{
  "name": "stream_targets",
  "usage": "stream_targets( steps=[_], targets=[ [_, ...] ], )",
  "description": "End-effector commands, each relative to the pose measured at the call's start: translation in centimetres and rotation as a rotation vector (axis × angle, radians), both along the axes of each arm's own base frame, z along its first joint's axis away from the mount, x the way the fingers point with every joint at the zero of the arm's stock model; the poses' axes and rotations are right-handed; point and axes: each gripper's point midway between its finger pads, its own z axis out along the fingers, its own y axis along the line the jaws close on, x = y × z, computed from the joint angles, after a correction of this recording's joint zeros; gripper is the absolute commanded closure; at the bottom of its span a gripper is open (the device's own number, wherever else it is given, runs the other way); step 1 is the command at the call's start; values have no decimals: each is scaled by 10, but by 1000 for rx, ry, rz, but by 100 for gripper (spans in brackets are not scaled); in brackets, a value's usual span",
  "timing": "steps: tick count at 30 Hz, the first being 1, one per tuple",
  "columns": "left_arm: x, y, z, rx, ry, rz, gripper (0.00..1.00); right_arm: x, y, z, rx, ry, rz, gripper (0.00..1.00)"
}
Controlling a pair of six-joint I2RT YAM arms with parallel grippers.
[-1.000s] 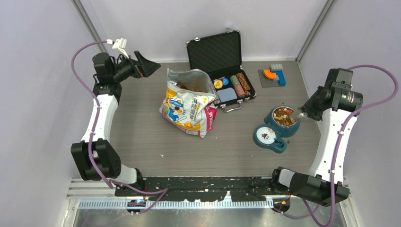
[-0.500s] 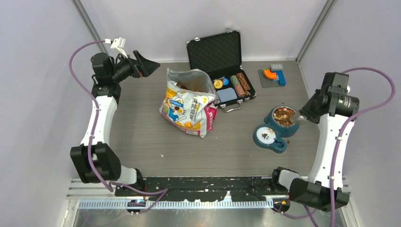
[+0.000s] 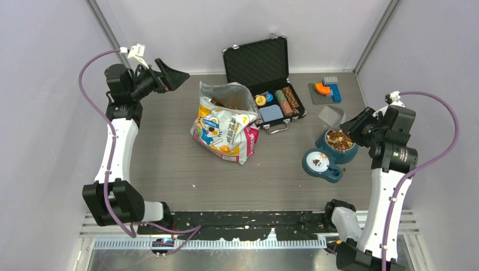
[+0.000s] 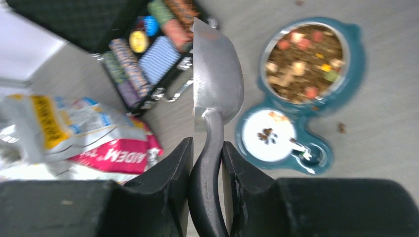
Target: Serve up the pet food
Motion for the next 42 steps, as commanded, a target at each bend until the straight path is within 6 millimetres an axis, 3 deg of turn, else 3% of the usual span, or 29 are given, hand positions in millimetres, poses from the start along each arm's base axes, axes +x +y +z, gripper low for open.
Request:
stream_targets(
  steps=[1,4,6,10,12,15,18,19,22,27,34,36,37,40,42],
  targets=[
    [-17,-1,21,-33,-24,11,1,25,51,53,88,-334,301,95],
    [-22,-3,25,-45,-29,10,1,25,81,58,166,-431,492,95],
    [-25,-4,26,-47,-28,7,1,22,95,48,224,-421,563,95],
    [-29,-9,28,-49,-30,-3,1,25,117,21,289,-390,649,95],
    [-30,-13,28,-52,-25,-12,1,27,128,-7,358,-325,645,95],
    [-33,-16,26,-50,-19,-20,1,31,127,-41,357,-221,580,95],
    [-35,-17,23,-45,-21,-11,1,28,123,-89,377,-113,477,95],
    [-35,-18,23,-45,-20,-9,1,29,126,-93,386,-127,478,95],
    [-34,-21,20,-46,-9,-16,1,18,129,-137,468,-41,412,95],
    [-32,-25,18,-47,-2,-26,1,9,115,-177,429,17,269,94],
    [-31,-28,15,-42,11,-35,1,-3,105,-206,419,52,156,79],
    [-32,-28,15,-36,9,-36,1,-9,103,-210,406,64,141,70],
    [-32,-28,15,-33,7,-34,1,-13,102,-212,397,70,136,60],
    [-32,-27,16,-29,7,-26,1,-24,100,-214,376,88,139,43],
    [-31,-27,17,-28,4,-26,1,-29,99,-213,359,100,142,39]
  ],
)
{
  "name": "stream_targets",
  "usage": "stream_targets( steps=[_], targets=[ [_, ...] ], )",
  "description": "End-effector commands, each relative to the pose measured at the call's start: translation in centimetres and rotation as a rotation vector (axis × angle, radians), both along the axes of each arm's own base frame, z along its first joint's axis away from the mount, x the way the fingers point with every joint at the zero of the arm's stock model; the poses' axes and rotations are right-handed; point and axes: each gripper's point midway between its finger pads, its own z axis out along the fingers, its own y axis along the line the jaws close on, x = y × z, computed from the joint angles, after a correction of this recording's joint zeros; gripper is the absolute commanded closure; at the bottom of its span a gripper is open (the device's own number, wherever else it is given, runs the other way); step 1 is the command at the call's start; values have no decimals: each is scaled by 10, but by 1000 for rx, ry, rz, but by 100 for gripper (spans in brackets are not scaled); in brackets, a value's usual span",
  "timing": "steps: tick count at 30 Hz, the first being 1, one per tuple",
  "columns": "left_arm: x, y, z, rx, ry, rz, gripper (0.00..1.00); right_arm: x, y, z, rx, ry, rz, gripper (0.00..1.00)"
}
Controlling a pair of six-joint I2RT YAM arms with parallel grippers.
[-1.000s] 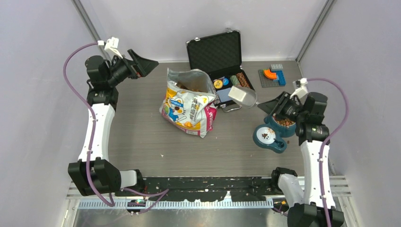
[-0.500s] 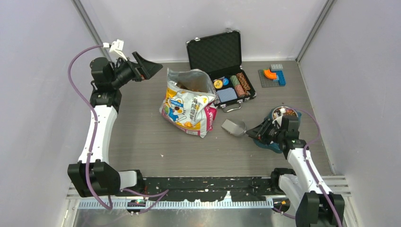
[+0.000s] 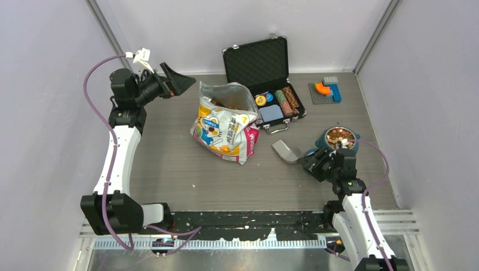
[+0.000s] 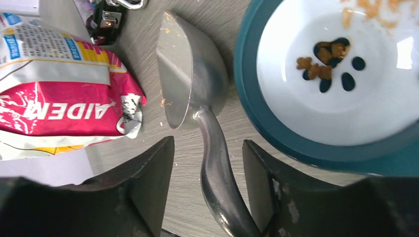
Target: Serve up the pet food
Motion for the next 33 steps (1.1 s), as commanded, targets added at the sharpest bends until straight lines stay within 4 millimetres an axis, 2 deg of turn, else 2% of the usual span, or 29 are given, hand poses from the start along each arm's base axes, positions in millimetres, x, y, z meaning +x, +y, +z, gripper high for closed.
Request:
stream_targets(
  steps=[1,7,9,13,15,18,20,22,24,25,26,27,29,33],
  targets=[
    [-2,-1,12,16,-42,-2,1,-11,-10,-2,-70,24,-22,38],
    [0,-2,10,16,-34,-4,1,-19,-11,16,-141,16,50,37],
    [0,-2,10,17,-31,-4,1,-30,-15,15,-176,65,69,37],
    [1,-3,7,31,-17,-10,1,-42,-34,24,-296,94,38,31],
    [3,-5,4,42,-1,-17,1,-41,-43,38,-346,58,10,20],
    [6,-11,1,59,27,-40,1,-33,-42,69,-363,-51,22,17],
    [8,-15,-3,85,46,-69,1,-27,-31,92,-339,-135,79,17],
    [1,-33,-5,137,35,-141,1,-21,-19,112,-320,-225,146,16],
    [0,-37,-16,230,29,-158,1,-7,-9,134,-324,-355,215,16],
    [2,-35,-23,272,48,-140,1,-4,-5,138,-319,-390,238,16],
    [4,-34,-30,323,63,-130,1,4,3,154,-311,-482,276,16],
    [5,-33,-36,372,68,-125,1,7,9,159,-305,-524,297,16],
    [5,-30,-47,453,66,-127,1,15,24,182,-298,-649,350,2],
    [2,-28,-53,535,7,-162,1,33,52,213,-341,-785,439,4]
  ],
)
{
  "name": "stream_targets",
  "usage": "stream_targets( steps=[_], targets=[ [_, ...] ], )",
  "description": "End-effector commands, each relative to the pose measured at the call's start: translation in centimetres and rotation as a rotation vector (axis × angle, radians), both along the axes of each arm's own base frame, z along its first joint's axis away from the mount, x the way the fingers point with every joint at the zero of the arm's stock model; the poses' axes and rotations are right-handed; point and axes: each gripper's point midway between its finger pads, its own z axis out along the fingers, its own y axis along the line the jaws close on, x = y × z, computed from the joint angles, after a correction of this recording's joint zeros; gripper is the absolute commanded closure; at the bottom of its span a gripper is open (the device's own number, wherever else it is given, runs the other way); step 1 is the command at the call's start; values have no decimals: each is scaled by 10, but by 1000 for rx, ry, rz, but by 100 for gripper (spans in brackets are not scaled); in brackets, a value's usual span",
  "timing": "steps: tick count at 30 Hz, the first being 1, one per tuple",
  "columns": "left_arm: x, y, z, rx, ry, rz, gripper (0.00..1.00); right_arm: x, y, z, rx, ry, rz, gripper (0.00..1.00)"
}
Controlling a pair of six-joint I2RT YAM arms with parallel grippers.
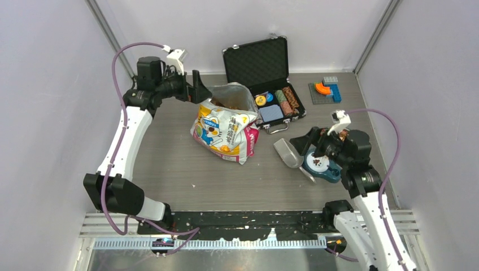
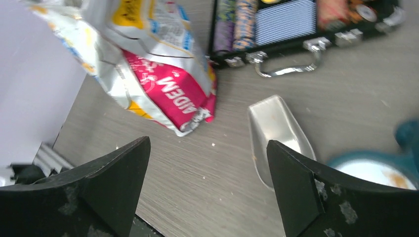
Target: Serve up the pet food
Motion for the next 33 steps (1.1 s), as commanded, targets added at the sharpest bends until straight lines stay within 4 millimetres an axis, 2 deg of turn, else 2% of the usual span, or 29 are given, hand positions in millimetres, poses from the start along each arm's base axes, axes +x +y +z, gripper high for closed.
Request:
stream_targets(
  steps=[1,2,3,4,5,6,7,8,12,15,21,23,25,26,27,29,30,32,33],
  targets=[
    [3,19,-10,168,-66,7,1,32,37,71,-64,-310,155,4],
    [10,27,-13,190,-60,59,1,40,52,67,-98,-313,192,5],
    [16,31,-15,203,-53,85,1,43,61,77,-111,-341,212,4],
    [21,36,-18,223,-44,117,1,49,78,68,-152,-336,257,4],
    [24,36,-20,230,-29,120,1,54,87,78,-163,-373,272,4],
    [25,36,-22,229,-21,116,1,61,102,72,-198,-381,308,5],
    [26,33,-22,221,-22,105,1,65,109,78,-203,-401,318,5],
    [25,30,-22,208,-28,85,1,71,122,76,-211,-418,353,4],
    [31,23,-21,179,-39,67,1,76,158,89,-165,-486,474,4],
    [43,23,-24,155,-8,102,1,76,175,96,-154,-525,516,5],
    [61,12,-25,94,1,90,1,94,187,93,-166,-528,506,2],
    [66,10,-25,83,-3,88,2,101,191,88,-173,-515,512,4],
    [70,10,-25,80,-2,91,3,104,194,89,-175,-513,518,12],
    [71,9,-26,79,-2,90,4,105,195,86,-180,-503,522,21],
    [72,9,-26,79,-3,89,5,106,196,85,-186,-498,527,25],
    [73,10,-30,83,3,91,12,106,195,79,-201,-476,533,45],
    [74,10,-31,85,3,91,17,106,195,77,-206,-471,533,49],
    [76,11,-32,86,4,100,38,106,194,72,-221,-459,535,63],
    [77,11,-32,88,4,104,44,106,193,70,-227,-448,537,72]
  ],
)
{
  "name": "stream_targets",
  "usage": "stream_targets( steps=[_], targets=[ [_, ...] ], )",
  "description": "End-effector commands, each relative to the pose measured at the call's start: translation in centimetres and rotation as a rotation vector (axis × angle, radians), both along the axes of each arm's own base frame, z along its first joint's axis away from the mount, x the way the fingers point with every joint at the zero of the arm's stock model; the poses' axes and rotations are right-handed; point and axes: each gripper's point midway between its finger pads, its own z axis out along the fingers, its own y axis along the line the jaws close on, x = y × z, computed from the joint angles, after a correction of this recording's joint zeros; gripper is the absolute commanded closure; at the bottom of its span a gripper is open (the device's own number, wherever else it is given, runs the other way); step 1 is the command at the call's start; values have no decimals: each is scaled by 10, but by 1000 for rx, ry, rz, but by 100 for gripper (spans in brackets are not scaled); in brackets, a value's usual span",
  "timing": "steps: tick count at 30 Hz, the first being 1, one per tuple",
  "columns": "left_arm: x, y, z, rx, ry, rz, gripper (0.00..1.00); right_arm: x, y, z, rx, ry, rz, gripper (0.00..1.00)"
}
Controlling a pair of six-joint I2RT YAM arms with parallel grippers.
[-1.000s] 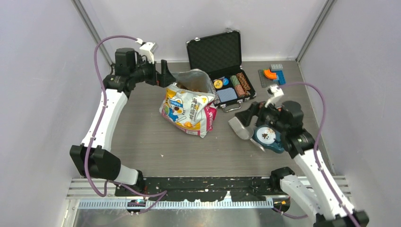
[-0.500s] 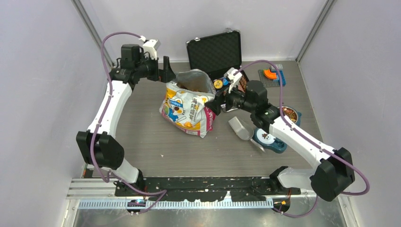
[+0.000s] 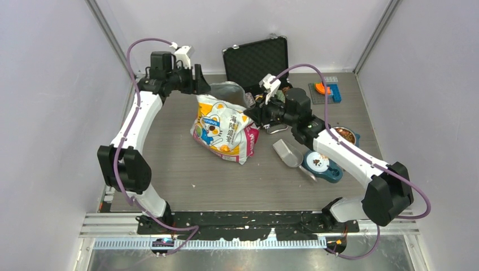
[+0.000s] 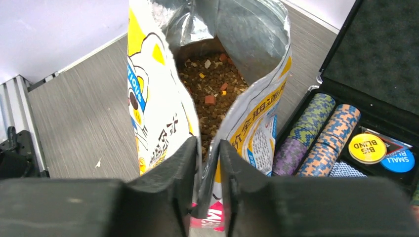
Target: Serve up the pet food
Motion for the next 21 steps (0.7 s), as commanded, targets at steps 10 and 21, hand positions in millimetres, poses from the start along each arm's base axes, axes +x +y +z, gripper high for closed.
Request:
stream_targets(
  steps=[10,21],
  targets=[
    [5,37,52,86,-102,209,100,-11,-16,16,-96,-69,-1,95],
    [-92,79,95,166,-291,327,100,-62,-42,30,-228,-247,272,95]
  ],
)
